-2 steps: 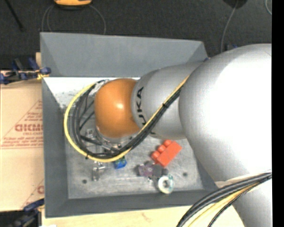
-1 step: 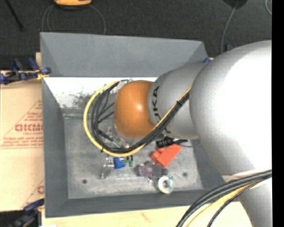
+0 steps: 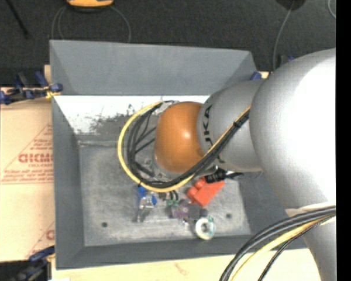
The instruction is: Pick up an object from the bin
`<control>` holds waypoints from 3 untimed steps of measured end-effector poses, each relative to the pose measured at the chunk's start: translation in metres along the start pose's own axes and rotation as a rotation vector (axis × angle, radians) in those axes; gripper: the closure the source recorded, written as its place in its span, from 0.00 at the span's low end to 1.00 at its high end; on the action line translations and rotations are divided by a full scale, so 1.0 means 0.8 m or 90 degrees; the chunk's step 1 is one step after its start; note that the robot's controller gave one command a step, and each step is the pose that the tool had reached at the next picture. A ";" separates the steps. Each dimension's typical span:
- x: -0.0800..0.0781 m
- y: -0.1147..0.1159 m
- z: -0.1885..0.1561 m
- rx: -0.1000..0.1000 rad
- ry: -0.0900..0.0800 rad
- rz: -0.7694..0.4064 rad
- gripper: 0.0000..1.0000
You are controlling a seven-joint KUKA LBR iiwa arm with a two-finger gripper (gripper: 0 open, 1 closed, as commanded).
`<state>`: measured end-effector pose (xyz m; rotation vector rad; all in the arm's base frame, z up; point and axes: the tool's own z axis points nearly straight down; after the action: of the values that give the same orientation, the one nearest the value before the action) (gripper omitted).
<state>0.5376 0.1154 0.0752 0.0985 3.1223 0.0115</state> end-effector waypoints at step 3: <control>-0.045 -0.044 0.001 0.001 0.007 -0.220 0.00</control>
Offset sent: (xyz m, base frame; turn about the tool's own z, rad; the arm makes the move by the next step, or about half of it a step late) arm 0.0000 0.0000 0.0000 0.0000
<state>0.5713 0.0783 0.0744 -0.4411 3.1027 0.0038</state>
